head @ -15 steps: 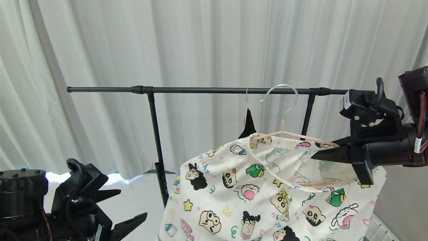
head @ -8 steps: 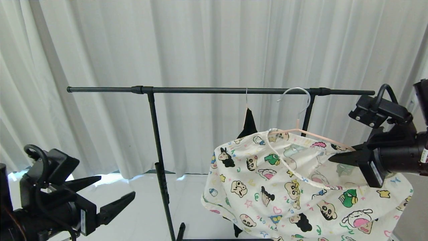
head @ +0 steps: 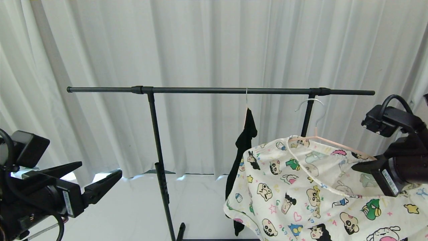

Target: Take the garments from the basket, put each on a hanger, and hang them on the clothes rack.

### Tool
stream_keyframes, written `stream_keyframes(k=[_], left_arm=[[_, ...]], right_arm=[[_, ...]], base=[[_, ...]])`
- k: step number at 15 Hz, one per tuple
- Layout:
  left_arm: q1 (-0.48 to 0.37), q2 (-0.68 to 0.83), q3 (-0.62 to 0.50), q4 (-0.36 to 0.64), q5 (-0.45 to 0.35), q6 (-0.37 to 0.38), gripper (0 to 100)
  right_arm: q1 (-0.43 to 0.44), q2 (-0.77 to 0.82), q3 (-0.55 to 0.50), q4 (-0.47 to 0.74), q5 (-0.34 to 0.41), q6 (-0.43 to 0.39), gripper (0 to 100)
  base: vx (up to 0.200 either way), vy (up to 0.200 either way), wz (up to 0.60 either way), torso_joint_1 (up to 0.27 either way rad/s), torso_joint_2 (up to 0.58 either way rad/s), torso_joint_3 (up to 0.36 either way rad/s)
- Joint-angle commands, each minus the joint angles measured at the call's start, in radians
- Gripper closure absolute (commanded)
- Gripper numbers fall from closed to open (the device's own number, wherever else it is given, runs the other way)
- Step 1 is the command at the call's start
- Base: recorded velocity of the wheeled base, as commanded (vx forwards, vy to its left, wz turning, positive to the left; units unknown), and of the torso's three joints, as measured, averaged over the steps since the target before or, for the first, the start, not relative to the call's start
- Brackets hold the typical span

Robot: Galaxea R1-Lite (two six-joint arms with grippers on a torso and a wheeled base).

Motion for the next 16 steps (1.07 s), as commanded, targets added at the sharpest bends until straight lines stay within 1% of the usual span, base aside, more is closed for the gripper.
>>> stream_keyframes(k=[1, 3, 4, 5, 7, 9, 12, 13, 16], left_arm=[[0.0, -0.109, 0.076, 0.024, 0.018, 0.003, 0], [0.001, -0.157, 0.147, 0.024, 0.093, 0.003, 0], [0.006, -0.157, 0.157, 0.024, 0.15, -0.004, 0], [0.009, -0.155, 0.159, 0.024, 0.21, -0.006, 0], [0.009, -0.151, 0.159, 0.024, 0.268, -0.014, 0], [0.009, -0.154, 0.177, 0.024, 0.285, -0.011, 0], [0.009, -0.154, 0.193, 0.024, 0.293, -0.007, 0], [0.027, -0.134, 0.194, 0.024, 0.293, -0.009, 0], [0.04, -0.123, 0.188, 0.024, 0.293, -0.006, 0]], right_arm=[[-0.013, -0.017, 0.017, 0.008, -0.047, 0.023, 100], [-0.044, -0.041, 0.049, 0.014, -0.11, 0.048, 100], [-0.064, -0.054, 0.064, 0.014, -0.128, 0.061, 100], [-0.095, -0.066, 0.075, 0.014, -0.136, 0.066, 100], [-0.165, -0.078, 0.08, 0.034, -0.142, 0.066, 100], [-0.208, -0.084, 0.081, 0.032, -0.148, 0.074, 100], [-0.208, -0.092, 0.08, -0.011, -0.148, 0.152, 100], [-0.208, -0.095, 0.078, -0.043, -0.15, 0.161, 100], [-0.207, -0.12, 0.081, -0.041, -0.15, 0.158, 100]], base=[[0.0, 0.0, 0.0, 0.0, 0.0, 0.0], [0.0, 0.0, 0.0, 0.0, 0.0, 0.0], [0.0, 0.0, 0.0, 0.0, 0.0, 0.0], [0.0, 0.0, 0.0, 0.0, 0.0, 0.0], [0.0, 0.0, 0.0, 0.0, 0.0, 0.0], [0.0, 0.0, 0.0, 0.0, 0.0, 0.0], [0.0, 0.0, 0.0, 0.0, 0.0, 0.0], [0.0, 0.0, 0.0, 0.0, 0.0, 0.0], [0.0, 0.0, 0.0, 0.0, 0.0, 0.0]])
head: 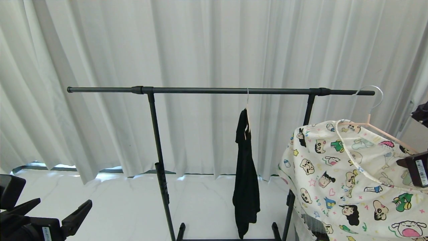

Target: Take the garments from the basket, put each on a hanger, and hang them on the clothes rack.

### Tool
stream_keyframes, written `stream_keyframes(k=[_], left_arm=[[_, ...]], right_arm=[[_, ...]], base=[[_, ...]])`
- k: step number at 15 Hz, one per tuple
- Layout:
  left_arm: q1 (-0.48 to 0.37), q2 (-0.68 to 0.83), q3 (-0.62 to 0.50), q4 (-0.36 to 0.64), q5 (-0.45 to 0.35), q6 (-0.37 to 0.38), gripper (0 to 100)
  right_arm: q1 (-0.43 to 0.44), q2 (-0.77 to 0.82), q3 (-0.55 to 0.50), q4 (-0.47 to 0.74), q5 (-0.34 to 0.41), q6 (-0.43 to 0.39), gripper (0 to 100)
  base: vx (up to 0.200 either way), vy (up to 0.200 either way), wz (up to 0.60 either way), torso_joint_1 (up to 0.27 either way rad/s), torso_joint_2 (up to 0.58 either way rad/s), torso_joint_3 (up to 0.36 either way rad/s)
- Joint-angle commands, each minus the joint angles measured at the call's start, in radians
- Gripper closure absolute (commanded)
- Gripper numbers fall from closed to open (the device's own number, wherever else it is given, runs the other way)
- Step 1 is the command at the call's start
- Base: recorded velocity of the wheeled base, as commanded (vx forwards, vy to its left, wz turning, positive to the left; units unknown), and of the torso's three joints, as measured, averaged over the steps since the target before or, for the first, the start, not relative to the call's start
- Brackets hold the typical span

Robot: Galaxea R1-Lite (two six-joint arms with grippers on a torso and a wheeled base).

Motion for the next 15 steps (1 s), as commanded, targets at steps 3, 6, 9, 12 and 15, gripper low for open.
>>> stream_keyframes(k=[3, 6, 9, 12, 15], left_arm=[[0.002, 0.014, -0.003, 0.0, -0.001, 0.001, 0], [0.0, 0.014, -0.003, 0.0, -0.007, 0.0, 0], [-0.003, 0.014, -0.003, 0.0, -0.024, 0.0, 0], [-0.003, 0.009, -0.003, 0.0, -0.059, 0.0, 0], [-0.003, 0.009, -0.003, 0.0, -0.059, 0.001, 0]], right_arm=[[0.001, -0.015, 0.004, -0.006, 0.003, 0.002, 100], [0.001, -0.015, 0.004, -0.006, 0.003, 0.002, 100], [0.001, -0.011, 0.001, -0.011, 0.002, 0.002, 100], [0.001, -0.009, -0.001, -0.02, 0.003, 0.0, 100], [0.0, -0.009, -0.001, -0.02, 0.003, 0.0, 100]], base=[[0.0, 0.0, 0.0, 0.0, 0.0, 0.0], [0.0, 0.0, 0.0, 0.0, 0.0, 0.0], [0.0, 0.0, 0.0, 0.0, 0.0, 0.0], [0.2, 0.0, 0.0, 0.001, 0.0, 0.001], [0.2, 0.0, 0.0, -0.001, 0.0, 0.002]])
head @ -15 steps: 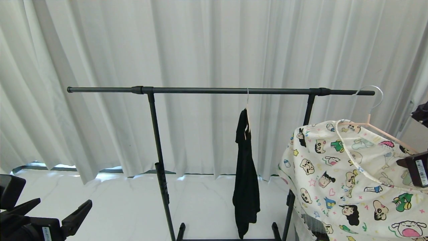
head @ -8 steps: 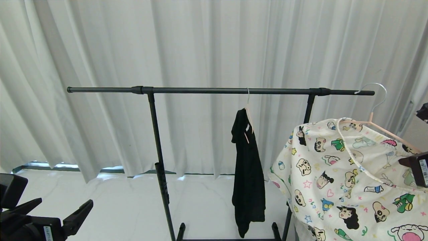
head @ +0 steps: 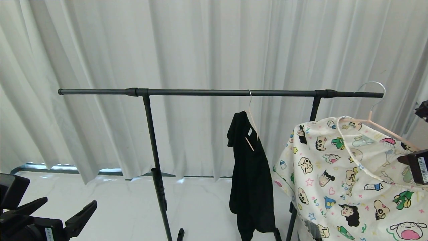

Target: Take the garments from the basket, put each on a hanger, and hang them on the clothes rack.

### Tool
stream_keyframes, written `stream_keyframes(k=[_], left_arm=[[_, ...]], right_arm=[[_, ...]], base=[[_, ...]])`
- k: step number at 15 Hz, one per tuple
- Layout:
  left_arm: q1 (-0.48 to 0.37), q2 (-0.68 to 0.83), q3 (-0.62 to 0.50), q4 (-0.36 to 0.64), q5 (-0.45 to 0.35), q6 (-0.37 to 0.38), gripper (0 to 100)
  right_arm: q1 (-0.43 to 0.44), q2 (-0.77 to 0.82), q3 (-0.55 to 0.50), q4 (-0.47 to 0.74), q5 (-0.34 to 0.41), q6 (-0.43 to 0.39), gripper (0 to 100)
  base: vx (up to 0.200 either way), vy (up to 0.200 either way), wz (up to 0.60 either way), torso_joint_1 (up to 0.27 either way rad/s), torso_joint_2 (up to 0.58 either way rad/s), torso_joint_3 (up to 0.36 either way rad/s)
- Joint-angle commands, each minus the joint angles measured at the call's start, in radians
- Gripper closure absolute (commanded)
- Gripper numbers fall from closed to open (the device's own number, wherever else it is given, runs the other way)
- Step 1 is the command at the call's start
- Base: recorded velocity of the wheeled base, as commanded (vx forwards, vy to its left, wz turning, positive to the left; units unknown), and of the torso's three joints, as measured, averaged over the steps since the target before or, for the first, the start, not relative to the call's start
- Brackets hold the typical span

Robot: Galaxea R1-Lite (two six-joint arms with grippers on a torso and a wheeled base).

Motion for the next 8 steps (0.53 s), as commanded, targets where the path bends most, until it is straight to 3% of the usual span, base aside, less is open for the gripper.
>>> stream_keyframes(k=[1, 8], left_arm=[[-0.001, 0.001, 0.0, -0.001, 0.0, 0.001, 0], [-0.021, 0.004, -0.003, -0.001, -0.002, 0.04, 0]], right_arm=[[0.0, 0.005, 0.002, -0.001, 0.0, 0.0, 100], [0.0, 0.028, 0.005, -0.042, 0.003, 0.003, 100]], base=[[0.2, 0.0, 0.0, 0.012, 0.01, -0.002], [0.2, 0.0, 0.0, 0.003, 0.0, 0.001]])
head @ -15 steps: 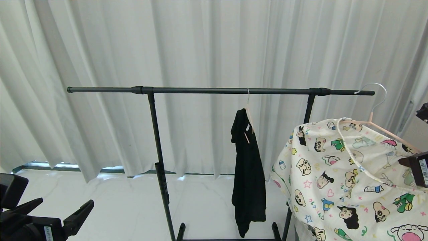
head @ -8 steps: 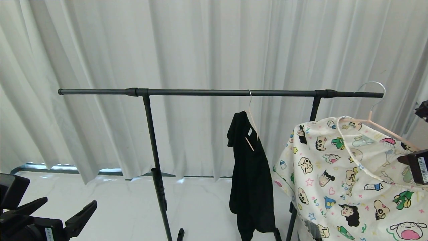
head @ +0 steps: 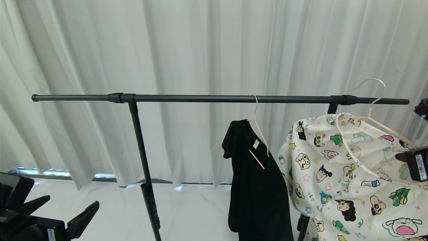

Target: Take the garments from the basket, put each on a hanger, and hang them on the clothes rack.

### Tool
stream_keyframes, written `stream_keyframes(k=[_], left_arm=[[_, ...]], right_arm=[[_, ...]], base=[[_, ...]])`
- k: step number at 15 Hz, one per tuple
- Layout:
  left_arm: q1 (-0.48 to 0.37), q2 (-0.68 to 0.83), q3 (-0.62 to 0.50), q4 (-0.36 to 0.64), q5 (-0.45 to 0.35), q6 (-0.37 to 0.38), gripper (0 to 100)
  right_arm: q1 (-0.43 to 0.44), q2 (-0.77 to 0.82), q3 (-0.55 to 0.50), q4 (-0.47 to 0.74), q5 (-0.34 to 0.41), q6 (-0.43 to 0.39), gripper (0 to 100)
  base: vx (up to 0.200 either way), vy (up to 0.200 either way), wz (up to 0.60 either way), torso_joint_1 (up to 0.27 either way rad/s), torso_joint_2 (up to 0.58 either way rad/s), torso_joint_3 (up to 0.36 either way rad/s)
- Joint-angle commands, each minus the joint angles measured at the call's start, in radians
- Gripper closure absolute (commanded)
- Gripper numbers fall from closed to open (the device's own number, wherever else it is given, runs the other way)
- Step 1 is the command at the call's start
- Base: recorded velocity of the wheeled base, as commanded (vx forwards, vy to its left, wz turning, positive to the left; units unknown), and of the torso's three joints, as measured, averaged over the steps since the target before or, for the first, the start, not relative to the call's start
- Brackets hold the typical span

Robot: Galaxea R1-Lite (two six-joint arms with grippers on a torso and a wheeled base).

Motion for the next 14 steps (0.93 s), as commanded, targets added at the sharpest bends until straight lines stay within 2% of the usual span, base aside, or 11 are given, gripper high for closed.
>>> stream_keyframes(k=[1, 7, 14], left_arm=[[-0.002, 0.003, 0.0, -0.001, 0.0, 0.0, 0], [-0.001, 0.006, -0.002, -0.001, 0.001, 0.002, 0], [-0.001, 0.0, -0.002, -0.001, 0.001, 0.006, 0]], right_arm=[[0.0, 0.018, 0.0, -0.012, 0.001, 0.0, 100], [0.0, 0.057, 0.001, -0.021, 0.014, 0.001, 100], [0.0, 0.185, 0.015, -0.127, 0.031, 0.001, 100]], base=[[0.2, 0.0, 0.0, 0.002, 0.01, 0.002], [0.2, 0.0, 0.0, 0.005, 0.0, 0.003], [0.0, 0.0, 0.0, 0.0, 0.0, 0.0]])
